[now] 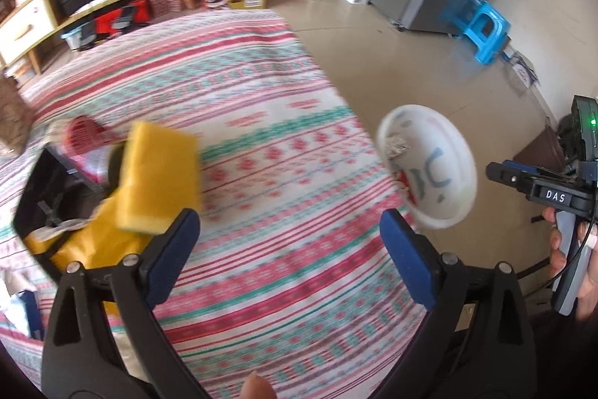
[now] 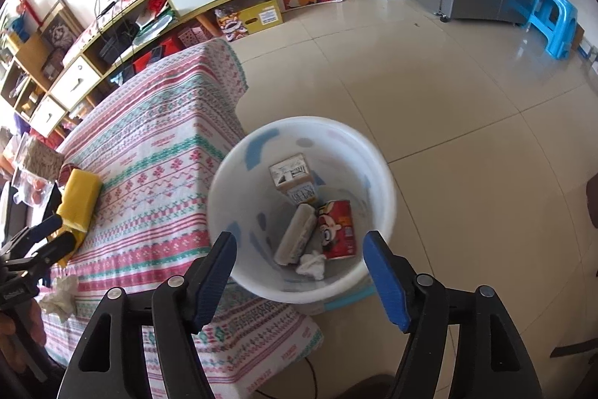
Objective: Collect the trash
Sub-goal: 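Grasp the blue biscuit box with the left tool while the right tool approaches the yellow sponge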
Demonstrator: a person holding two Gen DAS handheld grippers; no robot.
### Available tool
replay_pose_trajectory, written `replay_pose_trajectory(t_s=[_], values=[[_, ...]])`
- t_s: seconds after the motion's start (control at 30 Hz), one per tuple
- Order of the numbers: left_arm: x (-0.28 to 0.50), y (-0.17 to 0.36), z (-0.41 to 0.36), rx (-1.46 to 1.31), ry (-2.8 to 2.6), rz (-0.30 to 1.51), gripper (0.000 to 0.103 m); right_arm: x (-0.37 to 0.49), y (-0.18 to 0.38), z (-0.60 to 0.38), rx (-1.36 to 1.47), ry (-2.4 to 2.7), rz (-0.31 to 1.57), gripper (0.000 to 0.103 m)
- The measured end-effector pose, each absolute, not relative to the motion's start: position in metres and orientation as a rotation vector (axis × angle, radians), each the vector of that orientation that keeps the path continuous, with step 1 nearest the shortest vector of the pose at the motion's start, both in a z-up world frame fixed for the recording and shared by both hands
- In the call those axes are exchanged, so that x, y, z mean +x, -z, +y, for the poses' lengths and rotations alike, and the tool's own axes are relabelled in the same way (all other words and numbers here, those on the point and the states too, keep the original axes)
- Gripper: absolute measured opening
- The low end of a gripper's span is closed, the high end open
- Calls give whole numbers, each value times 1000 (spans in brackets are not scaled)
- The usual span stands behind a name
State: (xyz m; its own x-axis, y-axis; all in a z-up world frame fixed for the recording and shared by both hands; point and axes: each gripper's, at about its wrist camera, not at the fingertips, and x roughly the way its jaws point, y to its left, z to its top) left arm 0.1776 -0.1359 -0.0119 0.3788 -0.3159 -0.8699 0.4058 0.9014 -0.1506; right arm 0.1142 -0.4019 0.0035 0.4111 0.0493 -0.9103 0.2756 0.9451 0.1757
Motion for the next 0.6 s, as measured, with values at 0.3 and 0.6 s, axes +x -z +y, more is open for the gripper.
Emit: replay_pose_trajectory(t_s=[0.3, 0.6], values=[[183, 6, -60, 44, 344, 1096, 98, 131, -3, -360, 278, 88, 1161, 77], [179, 9, 13, -32, 245, 1141, 98, 149, 2, -310, 228, 27, 1191, 78]])
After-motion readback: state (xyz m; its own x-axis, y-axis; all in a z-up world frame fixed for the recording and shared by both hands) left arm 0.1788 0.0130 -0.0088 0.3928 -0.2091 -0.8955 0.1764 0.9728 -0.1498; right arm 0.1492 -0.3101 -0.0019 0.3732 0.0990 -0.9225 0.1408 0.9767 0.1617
